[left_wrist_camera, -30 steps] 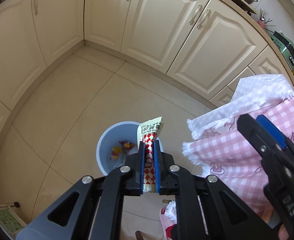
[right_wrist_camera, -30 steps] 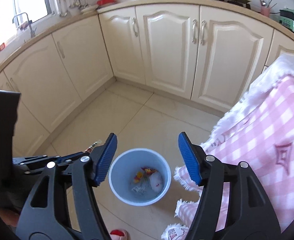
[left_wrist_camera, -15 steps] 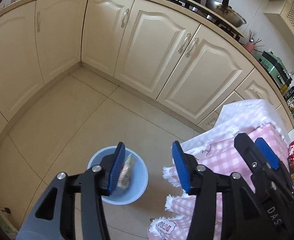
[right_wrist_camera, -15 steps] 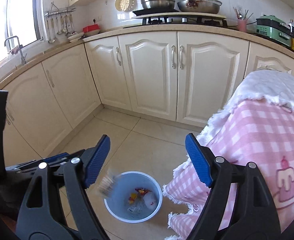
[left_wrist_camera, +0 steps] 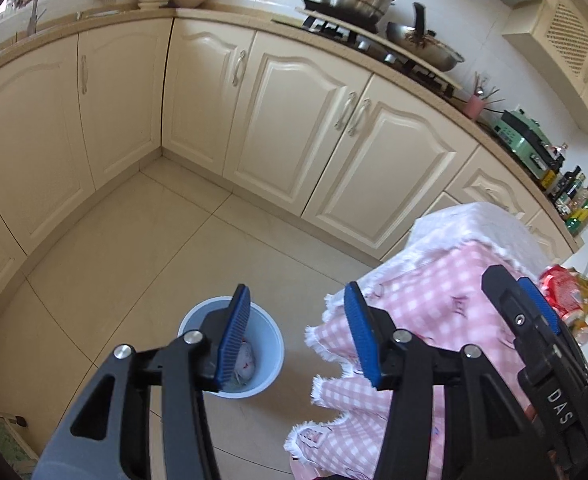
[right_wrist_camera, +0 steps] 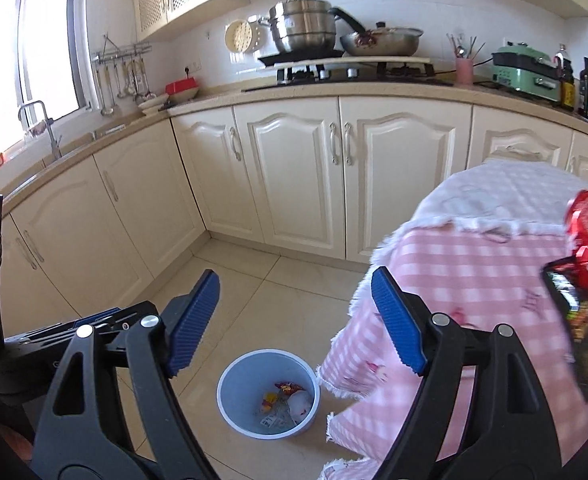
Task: Collect trash
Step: 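Carry both items over the blue bin and open both tools to drop them, then grasp the black snack wrapper with the left tool while the right tool grasps the orange peel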
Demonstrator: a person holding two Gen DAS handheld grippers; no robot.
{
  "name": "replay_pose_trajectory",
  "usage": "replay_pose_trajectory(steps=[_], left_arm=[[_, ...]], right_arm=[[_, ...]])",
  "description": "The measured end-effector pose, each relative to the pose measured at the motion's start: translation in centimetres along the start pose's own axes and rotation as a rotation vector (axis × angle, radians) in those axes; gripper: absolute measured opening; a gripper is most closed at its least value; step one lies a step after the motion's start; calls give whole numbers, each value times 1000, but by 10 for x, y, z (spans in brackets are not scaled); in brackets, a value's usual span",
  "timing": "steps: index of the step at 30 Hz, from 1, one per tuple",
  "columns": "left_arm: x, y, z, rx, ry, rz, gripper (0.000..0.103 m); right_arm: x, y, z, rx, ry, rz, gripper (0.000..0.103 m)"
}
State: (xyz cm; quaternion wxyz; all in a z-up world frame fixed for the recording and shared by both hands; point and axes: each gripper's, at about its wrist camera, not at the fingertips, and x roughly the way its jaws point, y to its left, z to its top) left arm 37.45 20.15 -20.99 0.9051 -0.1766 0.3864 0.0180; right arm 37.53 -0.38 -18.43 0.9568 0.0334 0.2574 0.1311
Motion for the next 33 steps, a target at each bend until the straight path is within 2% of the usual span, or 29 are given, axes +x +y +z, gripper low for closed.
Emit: replay_pose_trajectory(steps=[5,10,16,19,24,28,33], left_arm=[[-34,-34,-12,42,-24,-28,54],[-56,-95,-28,133,-32,-91,58],[-52,-190,-59,303,32,-192,59],[-42,-236,-82,411,100,-234,65],[-21,-294,-113,560,165,-259,65],[-2,-315,-121,599,192,-235,65],[14,-336,-124,648,187,-196,65]], right_arm=[[-47,-28,2,19,-39,-20,79],[-92,-73,-1,65,-67,-69,80],[-142,-150,-13,137,-70,-173,81],[-157,-188,-22,178,-40,-233,83],[-171,-242,-44,235,15,-311,83],[-176,-273,-54,272,46,-340,83],[-175,-294,-65,297,85,-330,83]])
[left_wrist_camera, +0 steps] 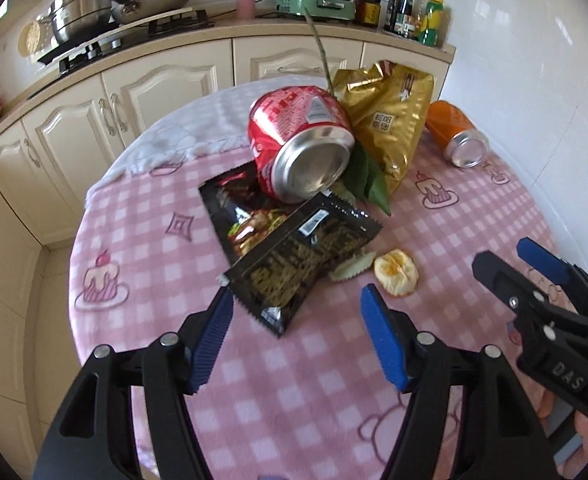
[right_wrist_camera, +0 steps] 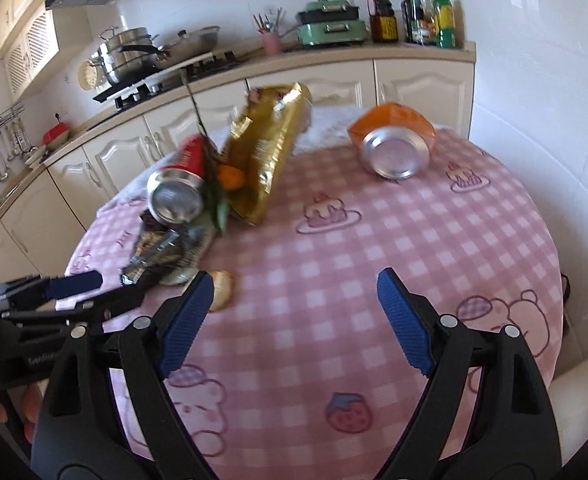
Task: Collect trash
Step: 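Grasp the black snack wrapper with the left tool while the right tool grasps the orange peel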
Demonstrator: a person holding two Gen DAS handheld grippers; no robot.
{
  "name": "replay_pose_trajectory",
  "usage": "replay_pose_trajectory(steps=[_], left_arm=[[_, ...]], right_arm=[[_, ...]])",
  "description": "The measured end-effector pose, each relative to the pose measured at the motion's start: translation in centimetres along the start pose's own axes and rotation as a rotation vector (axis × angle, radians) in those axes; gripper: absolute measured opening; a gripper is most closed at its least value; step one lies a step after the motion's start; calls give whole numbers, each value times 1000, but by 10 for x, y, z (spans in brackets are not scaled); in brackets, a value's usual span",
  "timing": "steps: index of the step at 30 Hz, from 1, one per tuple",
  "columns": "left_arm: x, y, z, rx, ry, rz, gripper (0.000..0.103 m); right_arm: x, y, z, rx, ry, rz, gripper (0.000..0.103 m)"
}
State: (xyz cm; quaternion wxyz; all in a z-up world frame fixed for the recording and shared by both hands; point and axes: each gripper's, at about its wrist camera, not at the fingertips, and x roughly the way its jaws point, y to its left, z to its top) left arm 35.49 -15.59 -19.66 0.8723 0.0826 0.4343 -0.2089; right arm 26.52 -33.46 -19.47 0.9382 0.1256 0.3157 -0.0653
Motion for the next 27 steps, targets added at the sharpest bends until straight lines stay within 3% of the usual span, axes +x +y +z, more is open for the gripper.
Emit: replay_pose_trajectory(steps=[1,3,5,7,10,13,22,24,25,27], left_arm=[[5,-1,3,2,12,7,65],[12,-1,6,0,24,-6,52],[19,2,7,-8,41,-9,31],[19,2,6,1,30,12,22],[15,5,5,-13,12,-14,10],[8,8,0,-39,-6,-51,6],[-21,27,-26,-124,-77,-61,3],[-26,33,-29,-138,-85,-59,3],[-28,36,-30,-146,-89,-55,3],[-33,39,-32,-155,-94,-56,3]], right_arm=[[2,0,0,-1,5,3,83],[7,1,-1,-13,24,14,83],[12,4,0,-28,43,22,83],[15,7,1,-47,62,27,83],[17,14,2,-68,69,37,83],[22,23,2,-101,91,59,83],[42,65,5,-236,142,54,82],[50,73,3,-261,181,64,68],[53,75,1,-273,191,47,51],[52,78,1,-286,183,28,38]])
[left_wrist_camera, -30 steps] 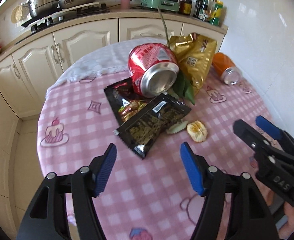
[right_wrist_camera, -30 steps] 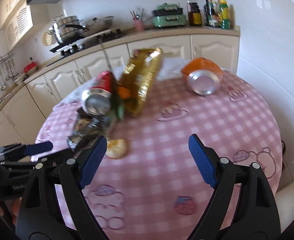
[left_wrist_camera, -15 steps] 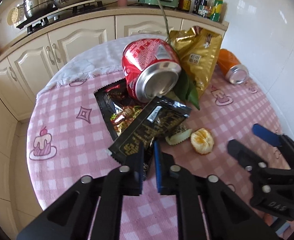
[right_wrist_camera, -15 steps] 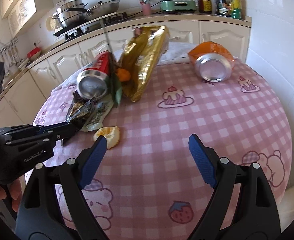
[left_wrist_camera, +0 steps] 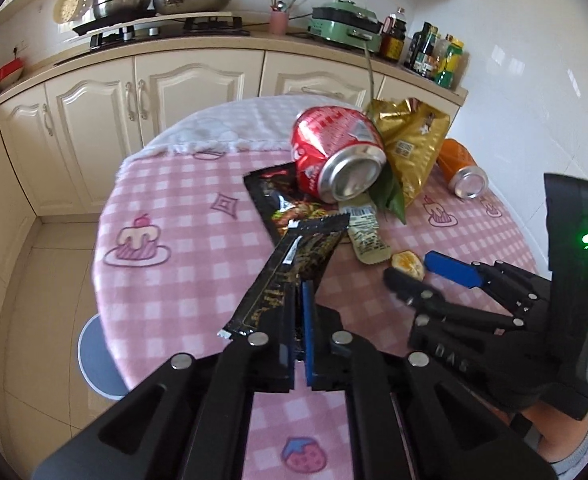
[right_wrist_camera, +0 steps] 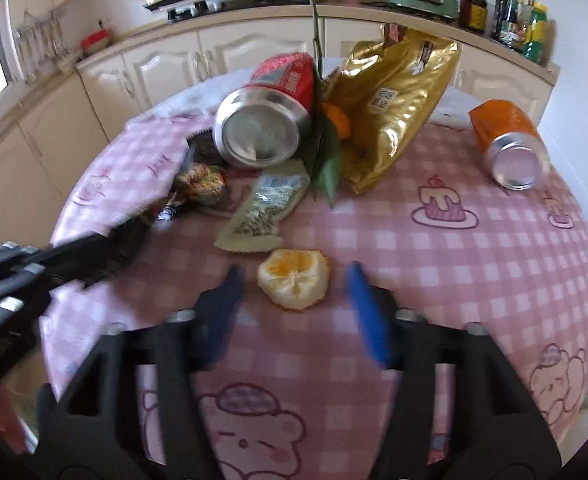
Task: Collect trash
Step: 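Grasp the black snack wrapper with the left tool while the right tool grasps the orange peel, then carry the wrapper and peel over the blue bin and open both tools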
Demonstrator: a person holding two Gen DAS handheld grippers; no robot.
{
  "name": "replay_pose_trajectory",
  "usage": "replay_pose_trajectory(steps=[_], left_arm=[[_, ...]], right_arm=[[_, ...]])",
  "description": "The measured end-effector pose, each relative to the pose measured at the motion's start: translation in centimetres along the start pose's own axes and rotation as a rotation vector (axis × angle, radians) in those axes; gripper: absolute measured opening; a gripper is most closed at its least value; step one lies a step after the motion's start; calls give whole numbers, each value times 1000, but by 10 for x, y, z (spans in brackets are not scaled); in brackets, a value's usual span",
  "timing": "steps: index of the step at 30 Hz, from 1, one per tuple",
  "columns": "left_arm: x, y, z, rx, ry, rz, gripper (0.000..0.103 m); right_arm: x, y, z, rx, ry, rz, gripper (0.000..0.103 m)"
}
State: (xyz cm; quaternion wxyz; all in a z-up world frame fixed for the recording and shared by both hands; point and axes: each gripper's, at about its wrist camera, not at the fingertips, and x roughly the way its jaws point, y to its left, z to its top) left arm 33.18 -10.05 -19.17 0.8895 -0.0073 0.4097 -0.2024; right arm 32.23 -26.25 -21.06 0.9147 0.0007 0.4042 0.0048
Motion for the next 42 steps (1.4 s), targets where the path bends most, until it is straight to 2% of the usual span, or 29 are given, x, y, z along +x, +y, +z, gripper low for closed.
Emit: replay_pose_trajectory(steps=[7,12,19,24,30,34,37,42], left_arm=[[-22,20,-5,-46,-40,-30,2],[-34,35,-10,-78,-60,-56,2],[-59,71,-20,-142,-106,-56,2],[-82,119,-32,-211,-138,-2,2],[-99,196,-56,-329,-143,102,2],[-99,247,-75,-413,-120,162,2],[-93,285,-89,-473,-97,208,2],[-70,336,-103,-551,-51,240,2]], right_arm=[[-17,-3,-13,53,-32,19,37],[-36,21,-13,31,-77,60,37],[-43,85,1,-53,-99,172,37],[-34,147,8,-130,-92,262,37],[-3,231,14,-223,-44,370,37],[33,285,14,-279,22,436,37],[64,319,11,-310,72,458,37],[115,357,10,-326,131,454,37]])
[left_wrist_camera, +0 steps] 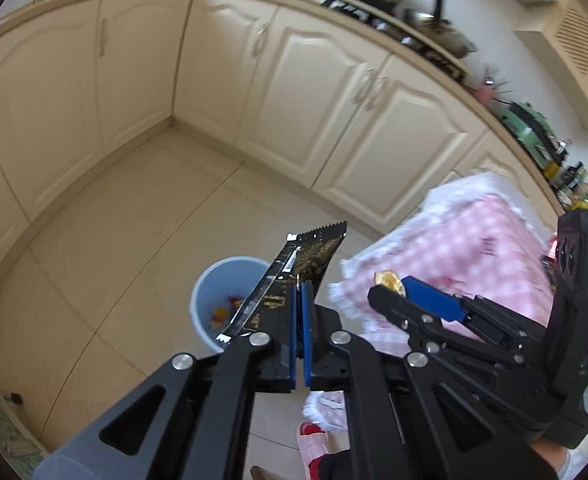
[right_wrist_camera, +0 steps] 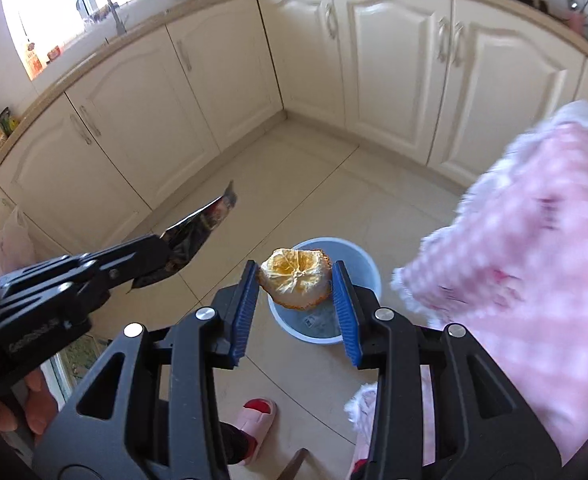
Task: Collect trash
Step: 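Carry the wrapper and peel over the blue bin and open both tools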
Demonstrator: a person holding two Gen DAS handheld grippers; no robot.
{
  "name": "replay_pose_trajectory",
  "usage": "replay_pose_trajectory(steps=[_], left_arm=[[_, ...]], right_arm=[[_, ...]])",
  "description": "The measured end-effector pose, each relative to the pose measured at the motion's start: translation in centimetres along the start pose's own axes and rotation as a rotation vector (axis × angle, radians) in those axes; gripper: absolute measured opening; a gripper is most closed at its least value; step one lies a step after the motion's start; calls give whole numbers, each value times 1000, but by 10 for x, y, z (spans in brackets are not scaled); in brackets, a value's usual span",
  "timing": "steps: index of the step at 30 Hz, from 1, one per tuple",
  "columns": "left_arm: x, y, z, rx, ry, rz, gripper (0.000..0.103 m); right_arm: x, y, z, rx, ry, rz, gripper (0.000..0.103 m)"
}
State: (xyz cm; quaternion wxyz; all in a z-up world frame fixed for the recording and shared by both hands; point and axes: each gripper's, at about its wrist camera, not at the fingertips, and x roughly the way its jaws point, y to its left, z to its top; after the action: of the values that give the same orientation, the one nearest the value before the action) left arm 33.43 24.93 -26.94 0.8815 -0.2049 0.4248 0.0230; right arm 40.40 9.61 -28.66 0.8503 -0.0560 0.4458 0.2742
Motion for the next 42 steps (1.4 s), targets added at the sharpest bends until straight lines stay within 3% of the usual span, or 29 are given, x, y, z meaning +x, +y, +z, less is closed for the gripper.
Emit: replay_pose_trajectory(steps=[5,8,12,19,27,33,34,37,42], left_arm=[[28,25,12,-31,30,28,2],[43,33,19,-38,43,44,2],[62,38,24,-41,63,48,2],[94,38,19,-37,112,45,2],[132,23,22,-20,169,37,2],[134,12,33,-43,124,9,4],[133,11,34,-56,107,-4,7],[129,7,37,-58,85,7,29],[120,6,34,-51,80,36,30]], right_arm=[[50,0,23,8,25,25,39],[70,-5,29,-7,31,-5,53],[90,-15,33,-7,53,-26,54],[90,-31,19,27,70,-79,57],[87,-36,19,-17,58,-137,61],[86,-42,18,-1,44,-141,62],[85,-43,18,5,43,-140,62],[84,-45,19,10,42,-138,62],[78,-44,18,6,36,-129,62]])
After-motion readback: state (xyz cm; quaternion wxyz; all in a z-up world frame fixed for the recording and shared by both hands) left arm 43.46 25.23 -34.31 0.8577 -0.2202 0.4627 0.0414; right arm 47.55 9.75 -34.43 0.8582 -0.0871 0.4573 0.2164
